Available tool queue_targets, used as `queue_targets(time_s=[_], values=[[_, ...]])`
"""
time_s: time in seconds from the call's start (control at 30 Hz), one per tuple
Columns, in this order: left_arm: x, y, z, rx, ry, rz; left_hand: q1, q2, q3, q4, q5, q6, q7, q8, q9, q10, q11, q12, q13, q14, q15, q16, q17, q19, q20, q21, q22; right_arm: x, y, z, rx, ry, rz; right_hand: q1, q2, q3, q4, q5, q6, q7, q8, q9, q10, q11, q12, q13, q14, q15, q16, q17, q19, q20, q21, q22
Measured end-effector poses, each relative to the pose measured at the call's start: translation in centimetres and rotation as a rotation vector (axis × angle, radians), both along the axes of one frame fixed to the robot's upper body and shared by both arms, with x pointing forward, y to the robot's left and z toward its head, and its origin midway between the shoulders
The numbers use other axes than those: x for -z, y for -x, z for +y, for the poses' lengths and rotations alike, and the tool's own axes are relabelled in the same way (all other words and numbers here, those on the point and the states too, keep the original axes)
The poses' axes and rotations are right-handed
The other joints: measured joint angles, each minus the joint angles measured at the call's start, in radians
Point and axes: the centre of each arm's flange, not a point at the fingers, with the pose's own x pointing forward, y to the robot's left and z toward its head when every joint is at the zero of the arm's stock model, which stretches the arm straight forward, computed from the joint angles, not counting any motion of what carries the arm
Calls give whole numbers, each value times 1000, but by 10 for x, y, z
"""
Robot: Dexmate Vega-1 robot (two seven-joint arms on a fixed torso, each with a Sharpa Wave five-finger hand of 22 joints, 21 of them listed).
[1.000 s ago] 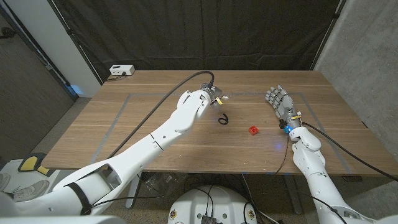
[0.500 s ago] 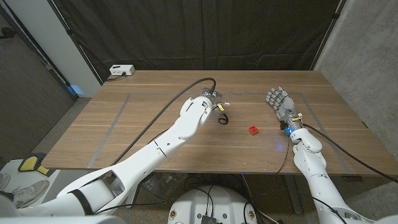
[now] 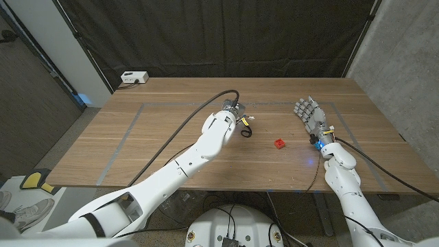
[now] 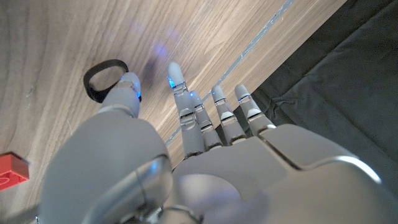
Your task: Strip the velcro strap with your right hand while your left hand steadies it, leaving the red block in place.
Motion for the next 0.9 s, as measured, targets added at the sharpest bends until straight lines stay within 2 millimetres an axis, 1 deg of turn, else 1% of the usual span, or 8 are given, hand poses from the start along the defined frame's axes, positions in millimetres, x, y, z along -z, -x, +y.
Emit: queue_targets(time_s=[0.03,0.2,0.23,0.37,0.47,0.57,0.73,0.9], values=[[0,0,-1,6,2,-9,0,0,0,0,0,0,0,0,0,0,0,0,0,0,0,0,0,0,0,0,0,5,-2,-1,0,-3,10,0,0,0,0,0,0,0,0,0,0,0,0,0,0,0,0,0,0,0,0,0],[3,-2,-3,6,0,-2,0,0,0,0,0,-6,-5,-8,-5,0,0,0,0,0,0,-1,0,0,0,0,0,5,-2,-2,1,-5,9,0,0,0,0,0,0,0,0,0,3,3,0,0,7,0,0,0,0,0,0,0],[5,-3,-4,6,-2,1,0,0,0,0,0,-8,-3,-8,-5,0,0,0,0,0,0,-4,0,0,0,0,0,5,-2,-2,1,-4,8,0,0,0,0,0,0,0,0,0,3,3,0,0,8,1,0,0,0,0,0,0],[8,-4,-5,5,-6,7,0,0,3,3,0,-40,0,-30,-13,-4,4,0,0,-12,0,-16,-3,-2,2,0,-5,4,-1,-2,1,-2,4,0,0,0,0,0,0,0,0,0,9,-2,0,0,9,2,0,0,4,4,0,0],[8,-5,-7,14,-5,7,1,1,4,4,0,-45,2,-36,-15,-8,0,0,-5,-14,-2,-16,-3,-5,3,0,-5,6,-4,-3,4,-11,8,0,0,0,0,0,0,0,0,0,9,-2,0,0,9,2,0,0,4,4,0,0],[9,-6,-8,15,-6,11,4,4,8,8,0,-59,10,-43,-19,-13,-5,0,-5,-19,0,-23,-3,-8,0,0,-5,6,-4,-3,4,-12,9,-5,-3,4,4,0,0,0,0,0,9,-2,0,0,9,2,0,0,4,4,-8,0],[10,-8,-9,20,-7,20,13,32,19,8,0,-69,14,-57,-24,-20,-2,0,-9,-18,0,-26,-3,-8,0,0,-9,6,-5,-3,5,-12,9,-9,1,2,6,0,0,0,0,0,9,-2,0,0,9,2,0,0,4,4,-8,0],[12,-9,-10,29,-5,32,25,44,29,6,-9,-59,24,-65,-28,-15,-7,0,-13,-18,0,-30,-7,-8,0,8,-10,6,-6,-3,6,-14,10,-9,1,1,7,0,0,0,0,0,10,-1,0,0,16,-1,0,0,4,4,-8,0]])
